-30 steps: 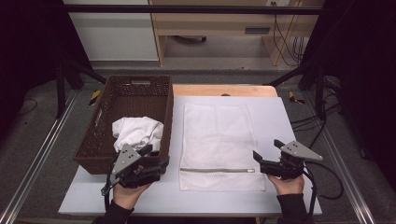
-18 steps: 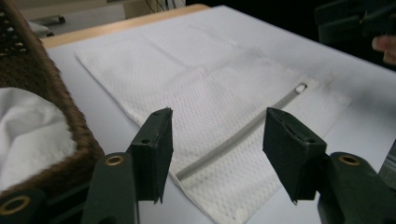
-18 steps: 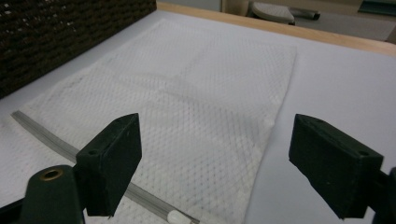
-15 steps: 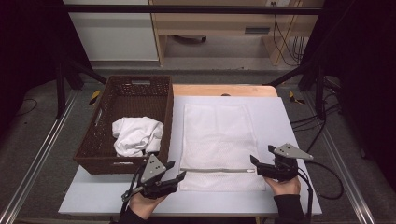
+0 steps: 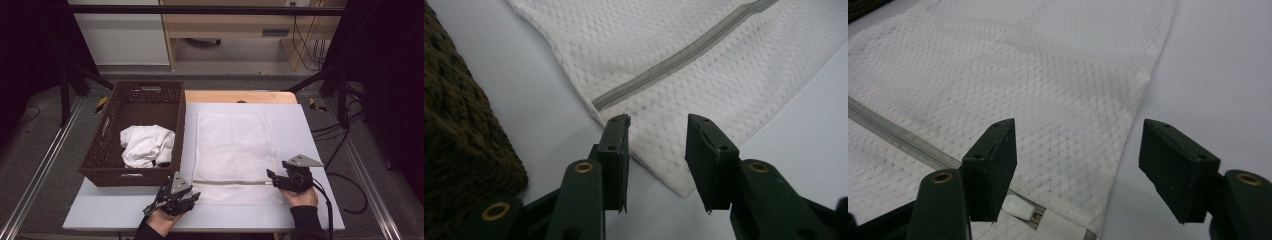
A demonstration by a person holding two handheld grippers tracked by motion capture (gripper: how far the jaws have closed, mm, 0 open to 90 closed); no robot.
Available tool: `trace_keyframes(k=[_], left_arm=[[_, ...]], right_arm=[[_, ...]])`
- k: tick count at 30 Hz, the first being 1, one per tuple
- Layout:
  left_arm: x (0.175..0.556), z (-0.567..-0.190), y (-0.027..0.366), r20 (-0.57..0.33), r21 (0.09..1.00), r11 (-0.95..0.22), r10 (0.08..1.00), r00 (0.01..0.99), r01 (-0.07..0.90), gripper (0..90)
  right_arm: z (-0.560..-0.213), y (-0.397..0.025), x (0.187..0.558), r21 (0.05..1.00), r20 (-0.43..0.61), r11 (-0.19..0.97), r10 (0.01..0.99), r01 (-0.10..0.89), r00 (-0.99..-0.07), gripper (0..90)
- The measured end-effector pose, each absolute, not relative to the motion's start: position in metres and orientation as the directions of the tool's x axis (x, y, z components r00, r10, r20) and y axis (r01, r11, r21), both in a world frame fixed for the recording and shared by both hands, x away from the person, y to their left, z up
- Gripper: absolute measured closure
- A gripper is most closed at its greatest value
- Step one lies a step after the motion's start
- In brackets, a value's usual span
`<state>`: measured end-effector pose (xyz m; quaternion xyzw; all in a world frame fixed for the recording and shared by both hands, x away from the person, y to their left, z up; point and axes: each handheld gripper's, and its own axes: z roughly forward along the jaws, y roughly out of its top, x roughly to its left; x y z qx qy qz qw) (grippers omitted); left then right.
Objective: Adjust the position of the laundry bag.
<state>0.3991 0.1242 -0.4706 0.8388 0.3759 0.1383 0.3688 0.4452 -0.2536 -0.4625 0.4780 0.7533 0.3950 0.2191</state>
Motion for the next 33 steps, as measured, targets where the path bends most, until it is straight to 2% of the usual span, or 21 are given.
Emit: trace_keyframes(k=[5,9,15,21,22,26,29,33], left_arm=[[0.402,-0.476,0.124,-0.057,0.710,-0.442,0.740,0.670,0.548,61.0],[0.400,-0.478,0.123,-0.044,0.713,-0.441,0.747,0.663,0.545,63.1],[0.398,-0.479,0.119,-0.004,0.719,-0.449,0.760,0.650,0.530,69.5],[0.395,-0.480,0.114,0.026,0.718,-0.464,0.763,0.646,0.518,79.6],[0.394,-0.480,0.112,0.046,0.723,-0.470,0.763,0.644,0.506,81.5],[0.393,-0.481,0.111,0.061,0.727,-0.479,0.759,0.648,0.492,86.9],[0.395,-0.480,0.111,0.055,0.727,-0.478,0.756,0.652,0.493,87.4],[0.405,-0.481,0.109,0.060,0.734,-0.480,0.750,0.658,0.481,87.5]], right_arm=[[-0.469,-0.254,0.453,0.778,0.043,0.233,0.906,0.584,-0.420,36.9],[-0.476,-0.253,0.460,0.755,0.032,0.248,0.910,0.607,-0.412,45.4],[-0.481,-0.254,0.467,0.740,0.066,0.220,0.917,0.636,-0.394,54.9],[-0.482,-0.248,0.467,0.731,0.014,0.248,0.926,0.636,-0.378,64.9],[-0.481,-0.247,0.465,0.729,0.011,0.245,0.929,0.639,-0.369,71.5],[-0.480,-0.246,0.463,0.722,0.021,0.256,0.920,0.643,-0.390,86.4],[-0.479,-0.247,0.462,0.725,0.014,0.265,0.917,0.636,-0.398,87.4],[-0.474,-0.256,0.465,0.756,0.016,0.227,0.931,0.614,-0.364,87.8]])
